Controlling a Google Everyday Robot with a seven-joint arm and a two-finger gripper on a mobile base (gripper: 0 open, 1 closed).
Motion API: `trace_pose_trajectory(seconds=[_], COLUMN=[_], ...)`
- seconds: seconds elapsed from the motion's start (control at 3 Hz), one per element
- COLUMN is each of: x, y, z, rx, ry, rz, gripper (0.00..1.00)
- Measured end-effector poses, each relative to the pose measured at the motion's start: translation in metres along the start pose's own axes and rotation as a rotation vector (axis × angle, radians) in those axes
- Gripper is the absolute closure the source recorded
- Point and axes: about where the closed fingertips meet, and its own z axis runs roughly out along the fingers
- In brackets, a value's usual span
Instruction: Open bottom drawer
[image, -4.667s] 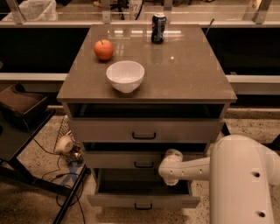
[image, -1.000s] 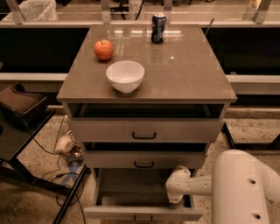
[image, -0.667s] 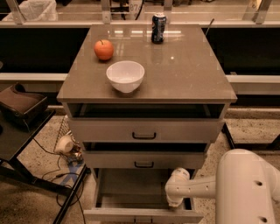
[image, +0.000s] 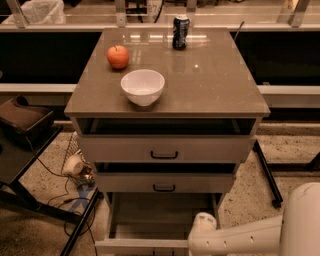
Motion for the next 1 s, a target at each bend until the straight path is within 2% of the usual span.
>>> trace_pose_trajectory(seconds=[0.33, 0.67, 1.0], x=[0.003, -0.005, -0.048], y=[0.032, 0.018, -0.043], z=[0.000, -0.009, -0.037], rx=[-0.034, 0.009, 0.112], ry=[0.008, 0.017, -0.032], rz=[0.054, 0.016, -0.130], gripper=[1.00, 1.00, 1.00])
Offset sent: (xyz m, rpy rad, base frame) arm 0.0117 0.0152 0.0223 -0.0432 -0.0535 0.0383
